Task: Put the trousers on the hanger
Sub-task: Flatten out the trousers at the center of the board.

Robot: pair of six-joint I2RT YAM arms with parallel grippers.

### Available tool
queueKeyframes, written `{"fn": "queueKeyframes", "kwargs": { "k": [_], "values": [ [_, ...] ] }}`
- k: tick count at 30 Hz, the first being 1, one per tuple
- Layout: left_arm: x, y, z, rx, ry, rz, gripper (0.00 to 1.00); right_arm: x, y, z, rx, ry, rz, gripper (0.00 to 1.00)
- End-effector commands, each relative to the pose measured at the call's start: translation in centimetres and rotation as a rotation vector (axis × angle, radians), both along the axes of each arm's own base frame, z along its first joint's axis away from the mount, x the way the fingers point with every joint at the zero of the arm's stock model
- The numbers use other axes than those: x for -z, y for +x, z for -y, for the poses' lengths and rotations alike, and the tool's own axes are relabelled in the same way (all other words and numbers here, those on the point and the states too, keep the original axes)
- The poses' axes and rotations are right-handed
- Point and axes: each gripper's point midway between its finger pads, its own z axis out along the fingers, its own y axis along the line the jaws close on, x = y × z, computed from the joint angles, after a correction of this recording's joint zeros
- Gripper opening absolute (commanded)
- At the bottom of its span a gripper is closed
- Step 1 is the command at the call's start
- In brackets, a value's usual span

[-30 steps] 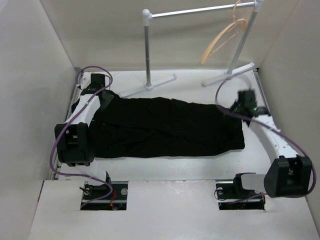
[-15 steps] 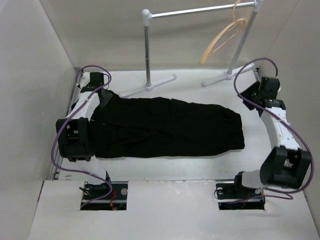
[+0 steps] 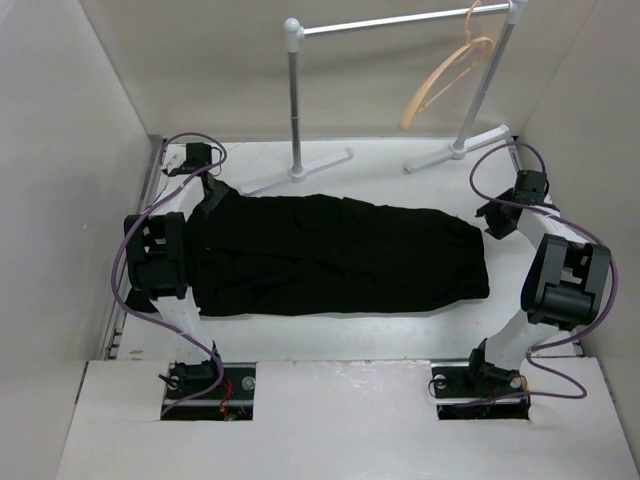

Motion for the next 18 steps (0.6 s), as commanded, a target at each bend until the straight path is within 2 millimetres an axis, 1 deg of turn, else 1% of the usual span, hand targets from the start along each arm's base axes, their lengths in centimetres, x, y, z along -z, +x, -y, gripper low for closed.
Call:
{"fn": "queueKeyframes", "kwargs": {
  "k": [1,4,10,11,13,15,18],
  "values": [
    [-0.8,2.0,-1.1,0.001,0.010,0.041,0.45,0.4,1.0,1.3,0.040,-0.047,0.020,0.53],
    [-0.2,2.3,-1.3,0.006,0.011,0.026,0.45,1.7,0.7,1.5,0.045,-0.051,-0.024,0.52],
    [0.2,2.1,-1.4,0.002,0.015,0.018,0.45,1.7,0.7,1.5,0.045,-0.051,-0.024,0.52],
    [0.0,2.1,-1.3,0.001,0.013,0.024,0.45,2.9,1.6,-0.7,-0.033,0.001,-0.062,0.41],
    [-0.2,2.1,-1.3,0.001,0.010,0.027,0.45,2.6,2.2,-0.7,-0.035,0.009,-0.044,0.28],
    [-0.2,2.1,-1.2,0.002,0.009,0.029,0.45,2.1,3.2,-0.6,-0.037,0.013,-0.020,0.19],
    [0.1,1.8,-1.3,0.000,0.007,0.021,0.45,1.3,4.6,-0.5,-0.037,0.022,0.003,0.12]
  ]
}}
